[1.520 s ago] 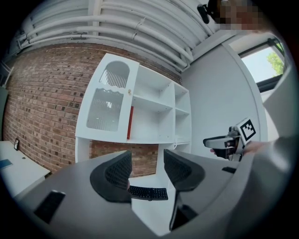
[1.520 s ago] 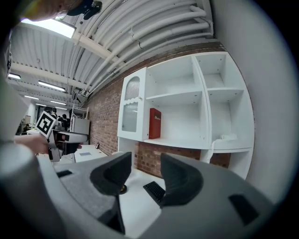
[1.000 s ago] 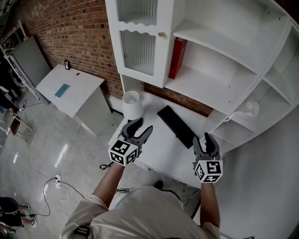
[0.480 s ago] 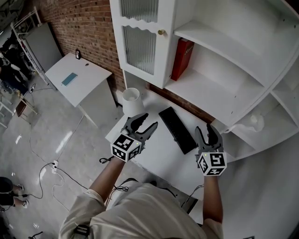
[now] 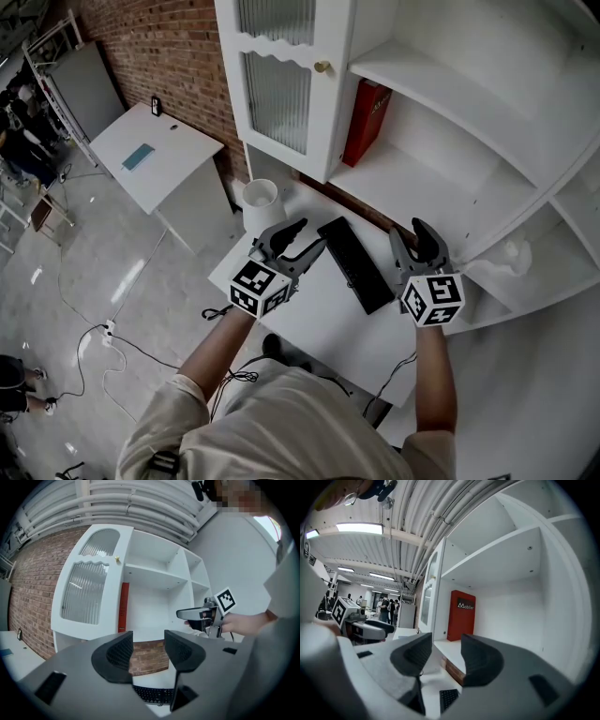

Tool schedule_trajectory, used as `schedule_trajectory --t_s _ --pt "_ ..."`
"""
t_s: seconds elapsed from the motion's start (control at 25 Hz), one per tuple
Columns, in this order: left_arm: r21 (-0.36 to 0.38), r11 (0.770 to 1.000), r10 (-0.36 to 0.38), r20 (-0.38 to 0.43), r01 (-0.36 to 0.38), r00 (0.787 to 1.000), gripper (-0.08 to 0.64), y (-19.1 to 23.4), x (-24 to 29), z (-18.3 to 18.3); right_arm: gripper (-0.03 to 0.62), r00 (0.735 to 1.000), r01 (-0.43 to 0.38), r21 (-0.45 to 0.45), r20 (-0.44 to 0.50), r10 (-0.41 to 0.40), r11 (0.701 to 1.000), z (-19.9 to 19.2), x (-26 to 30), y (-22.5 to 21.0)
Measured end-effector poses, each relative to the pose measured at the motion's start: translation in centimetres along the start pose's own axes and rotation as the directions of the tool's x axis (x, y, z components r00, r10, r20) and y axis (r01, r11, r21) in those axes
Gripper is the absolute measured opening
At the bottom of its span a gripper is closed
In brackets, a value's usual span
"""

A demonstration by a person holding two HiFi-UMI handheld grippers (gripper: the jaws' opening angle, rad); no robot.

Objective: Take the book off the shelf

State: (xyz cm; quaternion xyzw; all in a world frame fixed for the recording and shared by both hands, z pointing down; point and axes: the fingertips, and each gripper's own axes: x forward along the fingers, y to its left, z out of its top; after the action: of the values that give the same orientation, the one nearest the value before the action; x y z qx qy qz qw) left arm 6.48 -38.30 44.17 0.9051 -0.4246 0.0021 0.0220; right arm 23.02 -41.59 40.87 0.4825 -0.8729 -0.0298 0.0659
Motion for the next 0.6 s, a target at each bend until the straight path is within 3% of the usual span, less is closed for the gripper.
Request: schedule_trajectory --t_s 0.28,0.6 --pt "0.006 0.999 -0.04 0.004 0.04 0.999 0.199 1.9 3.0 1.0 0.181 0.999 -0.048 0.02 -0.018 0.048 0.999 2.5 5.6 -1.5" --pt "0.035 0.994 -0.105 0.013 0.105 0.994 0.198 3.1 6.6 2.8 0.181 0.994 -0.105 -0.017 -0.044 0.105 0.994 4.8 12.7 -2.5"
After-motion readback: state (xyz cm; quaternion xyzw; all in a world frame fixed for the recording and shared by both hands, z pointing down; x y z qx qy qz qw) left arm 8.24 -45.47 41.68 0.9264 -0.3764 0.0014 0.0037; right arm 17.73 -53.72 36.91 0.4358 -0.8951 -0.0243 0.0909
